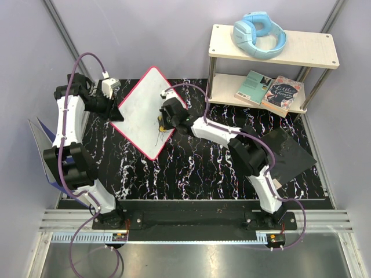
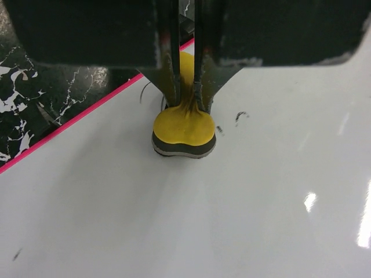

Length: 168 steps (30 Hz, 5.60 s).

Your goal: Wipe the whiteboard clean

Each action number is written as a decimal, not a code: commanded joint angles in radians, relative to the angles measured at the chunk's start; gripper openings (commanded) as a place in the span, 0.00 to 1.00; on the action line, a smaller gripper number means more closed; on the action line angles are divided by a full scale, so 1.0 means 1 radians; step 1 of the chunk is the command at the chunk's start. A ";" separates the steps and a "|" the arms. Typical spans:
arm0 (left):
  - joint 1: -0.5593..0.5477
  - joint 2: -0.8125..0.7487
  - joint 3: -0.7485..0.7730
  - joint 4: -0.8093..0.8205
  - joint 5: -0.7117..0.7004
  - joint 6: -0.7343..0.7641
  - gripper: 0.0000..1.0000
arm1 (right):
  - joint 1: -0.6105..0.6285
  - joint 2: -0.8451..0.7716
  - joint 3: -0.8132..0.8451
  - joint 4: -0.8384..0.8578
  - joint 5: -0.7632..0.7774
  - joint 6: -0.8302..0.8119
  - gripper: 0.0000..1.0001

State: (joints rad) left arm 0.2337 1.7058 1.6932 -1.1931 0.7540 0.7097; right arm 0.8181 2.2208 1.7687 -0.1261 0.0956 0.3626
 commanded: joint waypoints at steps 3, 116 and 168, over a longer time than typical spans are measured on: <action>-0.028 -0.003 0.036 0.113 -0.001 0.096 0.00 | 0.174 0.023 -0.018 -0.017 -0.143 -0.031 0.00; -0.027 0.018 0.046 0.081 -0.007 0.089 0.00 | -0.008 -0.056 -0.318 0.341 0.018 0.723 0.00; -0.027 0.046 0.098 0.058 0.038 0.048 0.00 | 0.176 -0.081 -0.563 0.502 -0.137 1.332 0.00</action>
State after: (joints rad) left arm 0.2310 1.7504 1.7592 -1.1805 0.7662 0.6960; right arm 0.9245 2.1208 1.2362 0.3916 0.0582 1.6272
